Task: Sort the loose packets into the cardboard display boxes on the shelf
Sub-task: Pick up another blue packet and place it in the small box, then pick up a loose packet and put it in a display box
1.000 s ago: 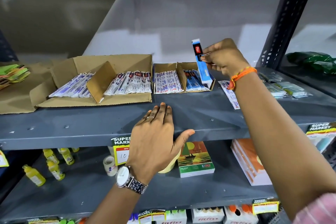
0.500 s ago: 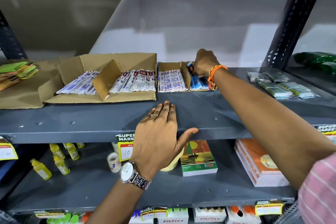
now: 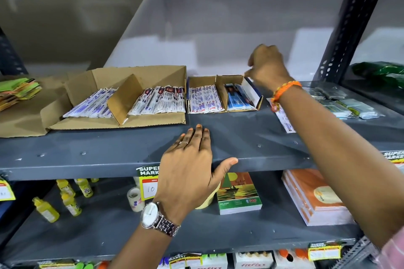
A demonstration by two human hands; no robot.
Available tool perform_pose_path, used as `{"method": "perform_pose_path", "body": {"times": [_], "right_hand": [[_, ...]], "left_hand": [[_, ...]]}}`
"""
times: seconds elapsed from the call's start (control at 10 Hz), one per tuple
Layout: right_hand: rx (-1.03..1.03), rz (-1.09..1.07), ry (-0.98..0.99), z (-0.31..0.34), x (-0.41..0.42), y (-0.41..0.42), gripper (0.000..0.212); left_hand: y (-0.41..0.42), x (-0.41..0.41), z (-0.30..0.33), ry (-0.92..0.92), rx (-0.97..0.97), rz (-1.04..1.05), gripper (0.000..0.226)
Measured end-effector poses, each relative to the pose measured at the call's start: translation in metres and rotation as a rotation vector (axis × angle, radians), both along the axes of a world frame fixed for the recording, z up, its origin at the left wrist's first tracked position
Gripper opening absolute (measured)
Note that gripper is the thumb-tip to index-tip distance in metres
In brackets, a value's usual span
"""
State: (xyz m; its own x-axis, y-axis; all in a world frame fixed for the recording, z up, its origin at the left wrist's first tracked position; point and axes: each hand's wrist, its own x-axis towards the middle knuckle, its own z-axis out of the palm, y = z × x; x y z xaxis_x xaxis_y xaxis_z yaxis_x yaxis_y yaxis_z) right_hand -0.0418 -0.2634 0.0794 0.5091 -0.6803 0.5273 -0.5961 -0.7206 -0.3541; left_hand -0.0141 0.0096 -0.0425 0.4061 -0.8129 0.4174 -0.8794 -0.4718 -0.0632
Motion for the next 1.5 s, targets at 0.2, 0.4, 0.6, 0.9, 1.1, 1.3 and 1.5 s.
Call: {"method": "perform_pose_path", "body": {"times": [0.2, 0.4, 0.6, 0.9, 1.1, 1.3, 1.5], "right_hand": [[0.132, -0.255, -0.030, -0.014, -0.090, 0.004, 0.034], [0.219, -0.396, 0.188, -0.054, -0.113, 0.015, 0.041], [0.222, -0.376, 0.103, -0.059, -0.112, 0.009, 0.046], [0.165, -0.393, 0.118, -0.063, -0.103, 0.025, 0.029], [0.100, -0.439, 0.038, -0.063, -0.100, 0.043, 0.024], [0.297, -0.332, -0.253, -0.064, -0.105, 0.037, 0.011], [0.750, 0.140, -0.728, -0.063, -0.099, 0.058, 0.009]], "left_hand": [[0.000, -0.001, -0.001, -0.026, -0.013, 0.000, 0.092], [0.001, 0.000, -0.002, -0.042, -0.022, 0.004, 0.091], [0.000, 0.000, -0.002, -0.056, -0.041, 0.002, 0.091], [0.000, 0.000, -0.002, -0.059, -0.051, 0.000, 0.092], [-0.001, 0.000, -0.003, -0.058, -0.053, 0.001, 0.093], [-0.001, 0.001, -0.003, -0.056, -0.050, 0.002, 0.093], [-0.001, 0.002, -0.004, -0.061, -0.050, 0.009, 0.092]]}}
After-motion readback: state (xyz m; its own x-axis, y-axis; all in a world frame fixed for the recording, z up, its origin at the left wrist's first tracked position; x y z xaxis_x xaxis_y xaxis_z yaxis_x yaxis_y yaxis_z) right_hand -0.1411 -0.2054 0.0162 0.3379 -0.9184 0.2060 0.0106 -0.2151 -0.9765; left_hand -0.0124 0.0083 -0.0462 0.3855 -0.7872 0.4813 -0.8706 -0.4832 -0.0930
